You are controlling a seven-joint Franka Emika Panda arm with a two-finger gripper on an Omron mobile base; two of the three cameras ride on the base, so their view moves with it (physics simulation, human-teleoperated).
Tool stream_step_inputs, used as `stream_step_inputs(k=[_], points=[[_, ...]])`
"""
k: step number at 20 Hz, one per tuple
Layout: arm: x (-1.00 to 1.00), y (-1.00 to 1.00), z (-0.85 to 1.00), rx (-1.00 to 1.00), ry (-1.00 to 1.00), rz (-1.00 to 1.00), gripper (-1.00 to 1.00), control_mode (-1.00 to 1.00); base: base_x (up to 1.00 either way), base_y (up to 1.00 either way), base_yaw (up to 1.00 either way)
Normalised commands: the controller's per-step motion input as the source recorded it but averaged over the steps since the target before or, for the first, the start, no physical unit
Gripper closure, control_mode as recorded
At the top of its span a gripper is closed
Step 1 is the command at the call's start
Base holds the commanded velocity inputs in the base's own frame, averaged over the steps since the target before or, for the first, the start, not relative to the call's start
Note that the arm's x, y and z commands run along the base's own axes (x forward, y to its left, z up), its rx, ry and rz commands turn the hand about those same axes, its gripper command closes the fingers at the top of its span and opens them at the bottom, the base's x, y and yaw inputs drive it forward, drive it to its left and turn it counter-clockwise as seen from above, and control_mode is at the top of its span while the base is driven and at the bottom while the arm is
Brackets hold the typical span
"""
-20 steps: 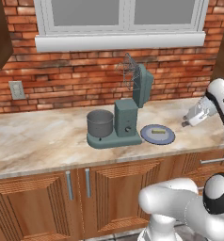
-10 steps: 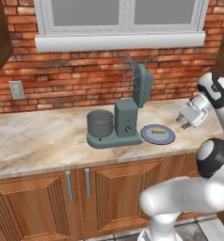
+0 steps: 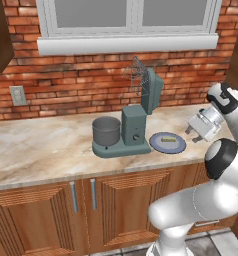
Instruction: Add butter and sugar cubes to the stand mixer bowl and then turn on the stand mixer to begin making frosting.
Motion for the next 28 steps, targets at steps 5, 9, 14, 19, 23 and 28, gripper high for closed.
stream_step_inputs(k=[5, 9, 14, 19, 23, 28], points=[[0.06, 0.29, -0.28, 0.00, -0.07, 0.00, -1.00, -1.00, 0.00, 0.00, 0.00], [0.34, 0.21, -0.19, 0.00, -0.04, 0.00, -1.00, -1.00, 0.00, 0.00, 0.00], [0.57, 0.02, -0.09, 0.00, -0.01, -0.02, -1.00, -1.00, 0.00, 0.00, 0.00], [0.57, -0.01, -0.09, 0.00, 0.00, -0.03, -1.00, -1.00, 0.00, 0.00, 0.00], [0.46, -0.16, -0.19, 0.00, 0.00, 0.00, -1.00, -1.00, 0.00, 0.00, 0.00], [0.38, -0.39, -0.23, 0.00, 0.00, 0.00, -1.00, -1.00, 0.00, 0.00, 0.00]])
